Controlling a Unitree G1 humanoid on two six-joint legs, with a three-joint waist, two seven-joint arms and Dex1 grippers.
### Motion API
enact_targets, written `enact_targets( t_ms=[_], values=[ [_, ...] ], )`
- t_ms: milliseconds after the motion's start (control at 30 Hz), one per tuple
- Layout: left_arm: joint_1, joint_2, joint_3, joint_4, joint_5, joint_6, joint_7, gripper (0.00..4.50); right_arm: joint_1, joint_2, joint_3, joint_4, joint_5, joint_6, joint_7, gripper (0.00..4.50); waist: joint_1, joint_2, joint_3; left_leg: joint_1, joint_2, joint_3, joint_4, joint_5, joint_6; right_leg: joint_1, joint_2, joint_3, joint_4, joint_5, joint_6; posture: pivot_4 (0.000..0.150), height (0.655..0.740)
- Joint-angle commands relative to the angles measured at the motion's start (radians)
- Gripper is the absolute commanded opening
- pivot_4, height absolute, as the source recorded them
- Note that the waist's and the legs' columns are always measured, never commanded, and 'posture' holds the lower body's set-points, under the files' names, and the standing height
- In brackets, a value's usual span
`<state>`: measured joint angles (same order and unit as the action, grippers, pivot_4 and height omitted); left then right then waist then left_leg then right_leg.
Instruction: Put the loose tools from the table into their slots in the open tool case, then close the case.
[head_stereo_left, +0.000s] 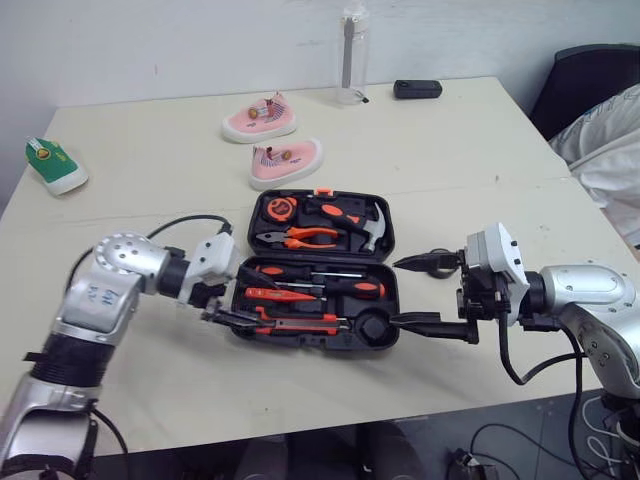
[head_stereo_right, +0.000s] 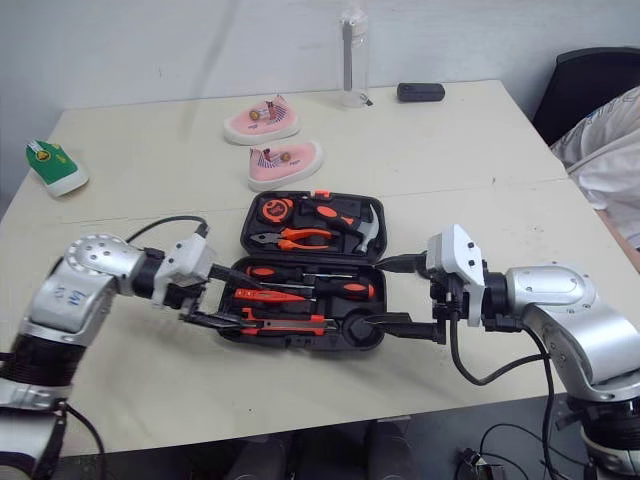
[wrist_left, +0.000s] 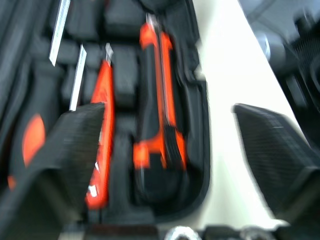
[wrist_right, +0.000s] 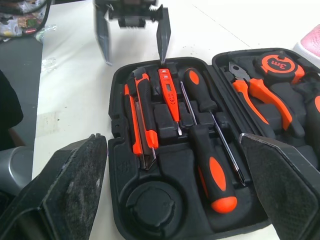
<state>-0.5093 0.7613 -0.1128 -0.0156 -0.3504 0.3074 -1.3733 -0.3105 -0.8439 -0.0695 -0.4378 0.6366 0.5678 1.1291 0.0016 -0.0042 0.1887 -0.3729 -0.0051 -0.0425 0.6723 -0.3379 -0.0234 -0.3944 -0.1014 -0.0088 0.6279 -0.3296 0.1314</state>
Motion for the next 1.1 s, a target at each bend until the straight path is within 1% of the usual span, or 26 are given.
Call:
enact_targets(
  t_ms=[33,100,133,167,367,567,833,967,1100],
  values=[
    [0.022,-0.041,0.029,0.034,0.015,-0.082,0.06,1.6,-0.017,0.006,-0.003,-0.011,0.011,-0.014,-0.002,4.5,-0.001,0.0,0.0,0.0,0.0,0.0,0.0,0.0,0.0,0.0,0.0,0.0,0.0,0.0,0.0,0.15,0.7269],
    [0.048,-0.066,0.018,0.043,0.024,-0.119,0.074,0.6,-0.018,0.01,-0.001,-0.012,0.013,-0.012,-0.007,4.5,-0.002,0.0,0.0,0.0,-0.001,0.0,0.0,0.0,0.0,0.0,0.0,0.0,0.0,0.0,0.0,0.15,0.7269],
    [0.059,-0.076,0.013,0.049,0.031,-0.142,0.079,0.42,-0.019,0.013,0.0,-0.012,0.015,-0.011,-0.009,4.5,-0.003,0.0,0.0,0.0,-0.001,0.0,0.0,0.0,0.0,0.0,0.001,0.0,0.0,0.0,0.0,0.15,0.7269],
    [0.068,-0.084,0.01,0.054,0.037,-0.159,0.083,0.02,-0.021,0.015,0.002,-0.011,0.016,-0.01,-0.012,4.5,-0.003,0.0,0.0,0.0,0.0,0.0,0.0,0.0,0.0,0.0,0.0,0.0,0.0,0.0,0.0,0.15,0.7269],
    [0.092,-0.113,0.002,0.065,0.045,-0.193,0.102,0.02,-0.033,0.025,0.008,-0.004,0.016,-0.005,-0.021,4.5,0.001,0.0,0.0,0.0,0.0,0.0,0.002,0.0,0.0,0.0,0.0,0.0,0.0,0.0,0.0,0.15,0.7269],
    [0.112,-0.111,-0.02,0.065,0.07,-0.213,0.105,0.02,-0.035,0.025,0.008,0.001,0.019,0.001,-0.024,4.5,0.001,0.0,0.0,0.0,-0.001,0.0,0.003,0.0,0.0,0.0,-0.001,0.0,0.0,0.0,0.0,0.15,0.7269],
    [0.143,-0.062,-0.086,0.153,0.189,-0.309,0.093,0.02,-0.044,0.029,0.01,0.005,0.023,0.008,-0.029,4.5,-0.002,0.0,0.0,0.002,-0.001,0.0,0.003,0.0,0.0,0.001,-0.001,0.0,0.0,0.0,0.0,0.15,0.7269],
    [0.148,-0.042,-0.128,0.156,0.235,-0.32,0.107,0.02,-0.047,0.031,0.012,0.011,0.02,0.009,-0.031,4.5,-0.004,0.004,-0.004,0.003,-0.001,0.001,0.002,0.0,0.0,0.002,0.0,0.0,0.0,0.0,0.0,0.15,0.7269],
    [0.136,-0.045,-0.16,0.165,0.263,-0.311,0.122,0.02,-0.044,0.036,0.009,0.01,0.022,0.01,-0.037,4.5,-0.003,0.005,-0.007,0.004,-0.001,0.001,0.002,0.0,0.0,0.002,0.001,0.001,0.0,0.0,0.0,0.15,0.7269]
  ],
)
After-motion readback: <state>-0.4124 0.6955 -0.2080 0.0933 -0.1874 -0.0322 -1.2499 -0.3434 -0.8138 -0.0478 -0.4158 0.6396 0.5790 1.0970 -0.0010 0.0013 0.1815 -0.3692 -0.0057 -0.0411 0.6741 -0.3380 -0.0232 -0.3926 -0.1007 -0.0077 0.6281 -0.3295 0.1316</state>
